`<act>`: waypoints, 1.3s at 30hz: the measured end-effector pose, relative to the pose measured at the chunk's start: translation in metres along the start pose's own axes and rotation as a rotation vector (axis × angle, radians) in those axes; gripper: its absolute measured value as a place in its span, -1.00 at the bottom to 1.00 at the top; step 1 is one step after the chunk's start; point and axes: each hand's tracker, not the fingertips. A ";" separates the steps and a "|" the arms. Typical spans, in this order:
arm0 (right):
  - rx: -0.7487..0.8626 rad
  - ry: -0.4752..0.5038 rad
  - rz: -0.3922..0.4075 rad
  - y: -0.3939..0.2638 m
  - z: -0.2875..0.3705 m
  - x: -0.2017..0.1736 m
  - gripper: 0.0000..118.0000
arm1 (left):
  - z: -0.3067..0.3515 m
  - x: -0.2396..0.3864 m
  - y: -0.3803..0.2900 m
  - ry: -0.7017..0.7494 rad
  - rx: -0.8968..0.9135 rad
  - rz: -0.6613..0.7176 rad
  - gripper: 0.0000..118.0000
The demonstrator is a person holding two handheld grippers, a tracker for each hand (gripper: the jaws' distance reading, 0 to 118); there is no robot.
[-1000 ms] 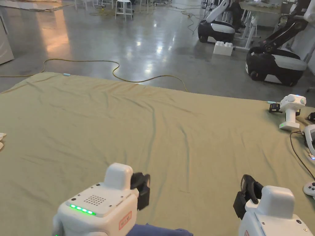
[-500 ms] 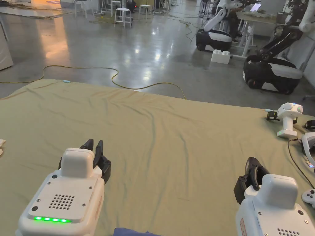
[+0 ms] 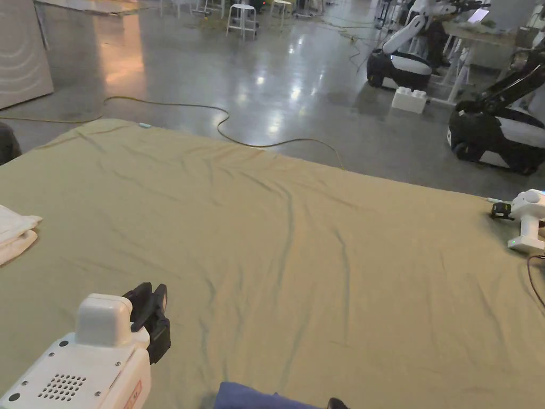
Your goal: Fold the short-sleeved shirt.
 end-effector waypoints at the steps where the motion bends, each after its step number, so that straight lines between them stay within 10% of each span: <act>1: -0.024 -0.003 0.011 -0.007 -0.006 -0.004 -1.00 | 0.000 -0.004 -0.004 -0.007 -0.021 0.011 -0.67; 15: -0.085 -0.212 0.200 -0.064 -0.047 0.006 -1.00 | -0.040 -0.034 -0.078 -0.347 -0.617 0.228 -0.51; 18: -0.089 -0.205 0.195 -0.062 -0.048 0.007 -1.00 | -0.058 -0.040 -0.089 -0.435 -0.704 0.349 0.08; 30: -0.114 -0.175 0.156 -0.060 -0.047 0.012 -1.00 | -0.128 -0.021 -0.149 -0.766 -1.082 0.668 0.18; 39: -0.114 -0.165 0.119 -0.056 -0.047 0.016 -1.00 | -0.138 0.003 -0.162 -0.803 -1.035 0.700 0.07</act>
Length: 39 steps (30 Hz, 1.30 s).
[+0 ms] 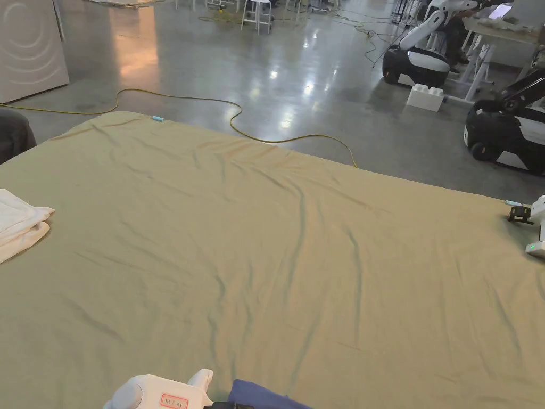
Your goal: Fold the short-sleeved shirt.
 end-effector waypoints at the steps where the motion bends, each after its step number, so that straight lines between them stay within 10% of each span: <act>1: 0.004 0.003 -0.012 0.002 0.000 0.002 -1.00 | 0.000 0.002 -0.003 0.013 0.011 -0.026 -0.14; 3: 0.012 0.001 -0.026 0.004 -0.001 0.004 -1.00 | 0.002 0.003 -0.009 0.057 0.028 -0.077 -0.52; 20: 0.087 -0.042 0.086 0.008 0.005 -0.001 -1.00 | 0.056 0.025 -0.006 -0.107 0.105 -0.040 -0.59; 39: 0.352 -0.129 -0.142 0.145 0.054 0.122 -1.00 | 0.309 0.058 0.088 0.289 0.244 -0.108 -0.60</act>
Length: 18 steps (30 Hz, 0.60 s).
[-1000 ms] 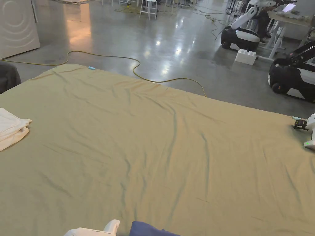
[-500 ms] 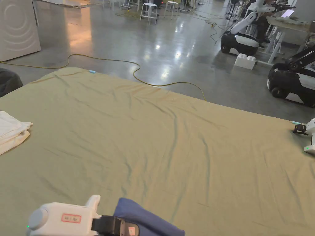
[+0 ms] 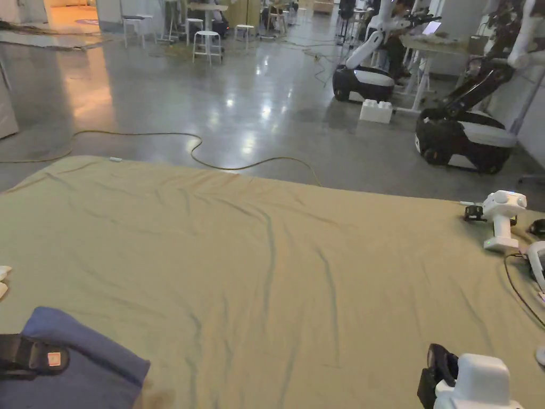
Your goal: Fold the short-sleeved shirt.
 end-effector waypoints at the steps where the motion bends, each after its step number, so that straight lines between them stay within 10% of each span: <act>1: 0.007 -0.008 -0.007 0.006 0.000 0.007 -1.00 | 0.009 -0.002 0.003 0.016 0.007 0.009 -0.59; 8: 0.004 -0.051 -0.029 0.010 -0.004 0.032 -1.00 | 0.027 -0.046 0.012 0.338 -0.034 0.120 -0.57; 11: -0.017 -0.057 -0.031 0.003 -0.006 0.035 -1.00 | 0.030 -0.054 0.006 0.482 -0.008 0.133 0.09; 18: -0.060 -0.039 -0.026 -0.010 -0.009 0.030 -1.00 | 0.057 -0.018 -0.010 0.685 0.132 0.047 0.10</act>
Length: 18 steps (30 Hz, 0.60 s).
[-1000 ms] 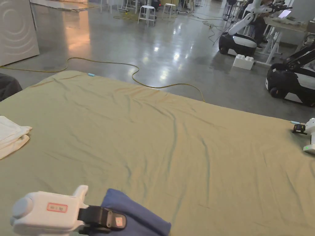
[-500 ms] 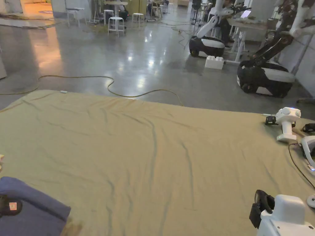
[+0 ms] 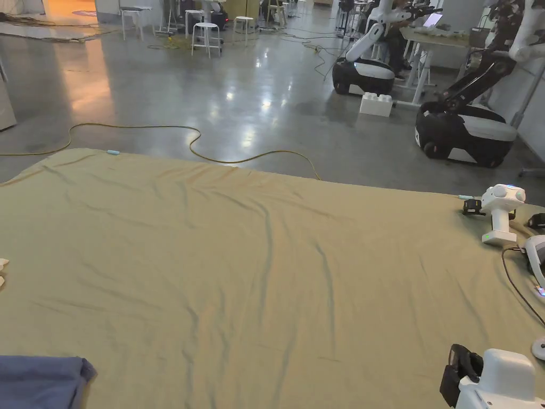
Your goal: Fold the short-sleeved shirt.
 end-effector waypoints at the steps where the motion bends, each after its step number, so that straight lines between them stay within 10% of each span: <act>1: -0.003 0.003 0.004 -0.001 0.000 -0.001 -1.00 | 0.011 0.003 -0.002 0.006 0.041 -0.011 0.10; 18: 0.044 0.056 -0.025 0.011 -0.002 -0.016 -1.00 | 0.026 0.172 -0.089 -0.222 0.605 -0.223 0.09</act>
